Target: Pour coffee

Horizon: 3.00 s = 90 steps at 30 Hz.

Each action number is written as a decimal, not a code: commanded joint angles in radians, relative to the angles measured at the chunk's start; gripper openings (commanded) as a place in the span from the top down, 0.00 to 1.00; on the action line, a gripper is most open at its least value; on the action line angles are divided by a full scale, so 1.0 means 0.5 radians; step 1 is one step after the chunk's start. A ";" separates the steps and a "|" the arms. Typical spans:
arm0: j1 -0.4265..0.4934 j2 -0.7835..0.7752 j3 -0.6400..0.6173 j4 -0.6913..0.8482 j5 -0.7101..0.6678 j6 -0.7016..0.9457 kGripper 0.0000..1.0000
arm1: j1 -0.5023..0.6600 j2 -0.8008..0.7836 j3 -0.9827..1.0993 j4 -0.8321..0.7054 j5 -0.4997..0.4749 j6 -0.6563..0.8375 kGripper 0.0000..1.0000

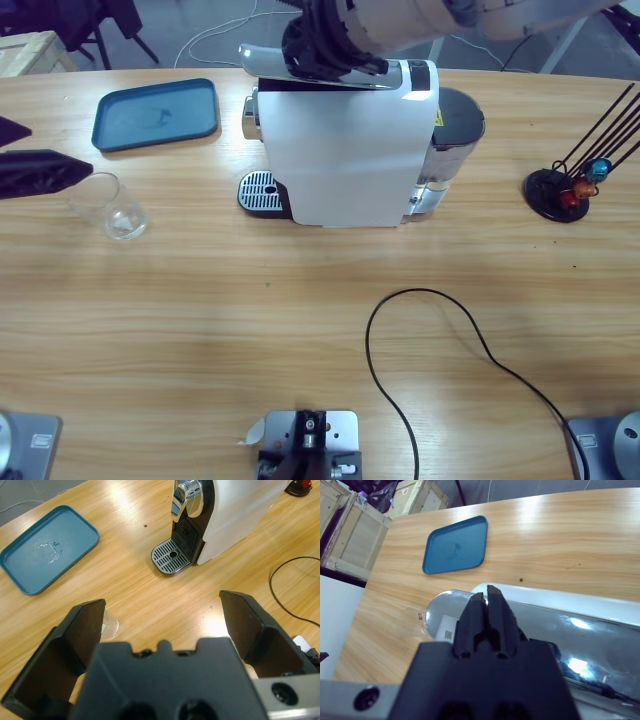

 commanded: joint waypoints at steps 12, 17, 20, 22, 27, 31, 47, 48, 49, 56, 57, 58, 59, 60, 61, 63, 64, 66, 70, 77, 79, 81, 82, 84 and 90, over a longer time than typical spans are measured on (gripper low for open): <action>0.016 0.014 0.049 0.023 0.032 -0.018 0.00 | 0.114 0.512 0.246 0.276 0.033 -0.018 1.00; 0.016 0.028 0.052 0.023 0.034 -0.020 0.00 | 0.114 0.538 0.253 0.279 0.036 -0.017 1.00; 0.016 0.034 0.049 0.023 0.033 -0.019 0.00 | 0.114 0.554 0.253 0.287 0.026 -0.019 1.00; 0.016 0.036 0.049 0.023 0.034 -0.018 0.00 | 0.114 0.557 0.257 0.295 0.008 -0.020 1.00; 0.016 0.042 0.049 0.013 0.034 -0.019 0.00 | 0.120 0.356 0.243 0.283 -0.236 -0.254 1.00; 0.016 0.041 0.049 -0.008 0.103 -0.021 0.00 | 0.133 0.041 0.054 0.435 -0.450 -0.509 0.02; 0.080 0.104 0.379 -0.012 0.758 -0.421 0.00 | 0.265 -1.278 0.819 0.700 -0.514 -0.643 0.00; 0.080 0.103 0.443 -0.044 0.761 -0.480 0.00 | 0.269 -1.352 0.918 0.721 -0.512 -0.618 0.00; 0.080 0.100 0.518 -0.101 0.768 -0.513 0.00 | 0.270 -1.406 0.991 0.735 -0.508 -0.596 0.00; 0.084 0.155 1.108 -0.895 0.801 -0.553 0.00 | 0.271 -1.541 1.191 0.818 -0.482 -0.516 0.00; 0.100 0.193 1.203 -1.048 0.777 -0.566 0.00 | 0.271 -1.523 1.194 0.816 -0.490 -0.496 0.00; 0.105 0.220 1.257 -1.164 0.765 -0.548 0.00 | 0.271 -1.498 1.194 0.816 -0.502 -0.482 0.00; 0.105 0.241 1.279 -1.244 0.731 -0.506 0.00 | 0.271 -1.473 1.191 0.814 -0.518 -0.469 0.00; 0.112 0.266 1.312 -1.345 0.686 -0.487 0.00 | 0.271 -1.446 1.189 0.810 -0.527 -0.458 0.00; 0.129 0.296 1.347 -1.429 0.680 -0.482 0.00 | 0.271 -1.424 1.188 0.807 -0.531 -0.455 0.00; 0.173 0.384 1.435 -1.642 0.666 -0.481 0.00 | 0.271 -1.410 1.183 0.808 -0.549 -0.455 0.00; 0.178 0.433 1.455 -1.710 0.661 -0.481 0.00 | 0.271 -1.414 1.182 0.813 -0.563 -0.456 0.00; 0.184 0.545 1.461 -1.810 0.663 -0.470 0.00 | 0.271 -1.417 1.181 0.824 -0.579 -0.456 0.00; 0.232 0.739 1.461 -1.958 0.676 -0.448 0.00 | 0.271 -1.381 1.182 0.830 -0.593 -0.438 0.00; 0.364 0.970 1.461 -2.193 0.677 -0.392 0.00 | 0.271 -1.300 1.185 0.808 -0.587 -0.420 0.00; 0.372 1.062 1.461 -2.284 0.659 -0.389 0.00 | 0.271 -1.260 1.174 0.799 -0.583 -0.419 0.00; 0.372 1.170 1.469 -2.404 0.613 -0.375 0.00 | 0.271 -1.215 1.157 0.782 -0.581 -0.419 0.00; 0.373 1.214 1.477 -2.459 0.607 -0.373 0.00 | 0.271 -1.197 1.151 0.767 -0.578 -0.419 0.00; 0.386 1.292 1.504 -2.575 0.602 -0.373 0.00 | 0.271 -1.157 1.147 0.738 -0.569 -0.419 0.00; 0.434 1.438 1.556 -2.780 0.607 -0.364 0.19 | 0.271 -1.141 1.157 0.724 -0.552 -0.419 0.00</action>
